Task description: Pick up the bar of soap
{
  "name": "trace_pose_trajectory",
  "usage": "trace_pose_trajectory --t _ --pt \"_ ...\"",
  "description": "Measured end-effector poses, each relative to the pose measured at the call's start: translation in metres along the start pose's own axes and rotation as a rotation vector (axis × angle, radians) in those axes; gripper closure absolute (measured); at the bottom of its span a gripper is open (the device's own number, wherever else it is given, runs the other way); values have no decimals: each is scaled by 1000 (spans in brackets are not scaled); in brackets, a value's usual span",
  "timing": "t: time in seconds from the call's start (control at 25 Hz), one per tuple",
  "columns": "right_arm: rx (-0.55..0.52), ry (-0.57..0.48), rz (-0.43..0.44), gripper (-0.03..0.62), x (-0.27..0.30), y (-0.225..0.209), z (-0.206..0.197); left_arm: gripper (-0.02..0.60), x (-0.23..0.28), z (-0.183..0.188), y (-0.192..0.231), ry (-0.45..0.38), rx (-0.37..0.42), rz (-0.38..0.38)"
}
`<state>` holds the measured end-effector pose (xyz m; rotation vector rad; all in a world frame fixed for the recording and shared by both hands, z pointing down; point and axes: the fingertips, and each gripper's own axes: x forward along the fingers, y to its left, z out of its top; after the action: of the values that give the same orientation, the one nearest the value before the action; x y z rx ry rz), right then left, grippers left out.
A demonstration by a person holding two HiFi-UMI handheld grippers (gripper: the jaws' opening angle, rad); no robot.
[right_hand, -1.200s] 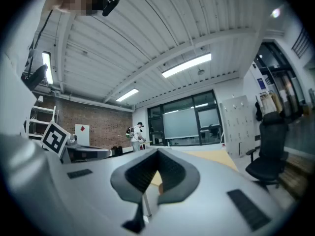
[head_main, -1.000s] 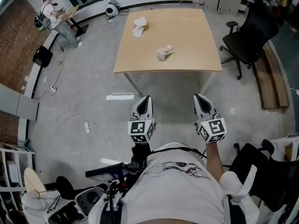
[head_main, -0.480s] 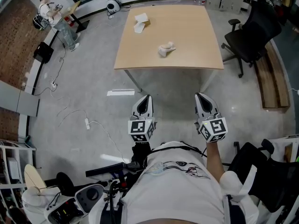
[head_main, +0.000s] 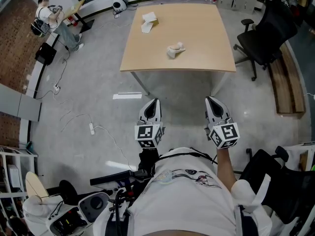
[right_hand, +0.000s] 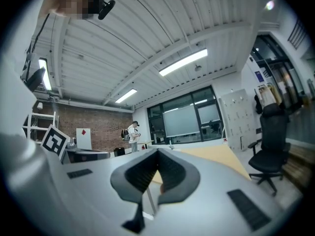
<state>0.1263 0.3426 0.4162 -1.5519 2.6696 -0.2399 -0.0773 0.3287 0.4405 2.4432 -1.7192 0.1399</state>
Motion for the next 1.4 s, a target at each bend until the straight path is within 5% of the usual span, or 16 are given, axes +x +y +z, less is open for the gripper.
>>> trace_pose_trajectory --t 0.96,1.4 --pt "58 53 70 589 -28 -17 -26 578 7 -31 -55 67 -19 -8" --pt "76 94 87 589 3 -25 -41 578 37 -44 -47 109 -27 -27"
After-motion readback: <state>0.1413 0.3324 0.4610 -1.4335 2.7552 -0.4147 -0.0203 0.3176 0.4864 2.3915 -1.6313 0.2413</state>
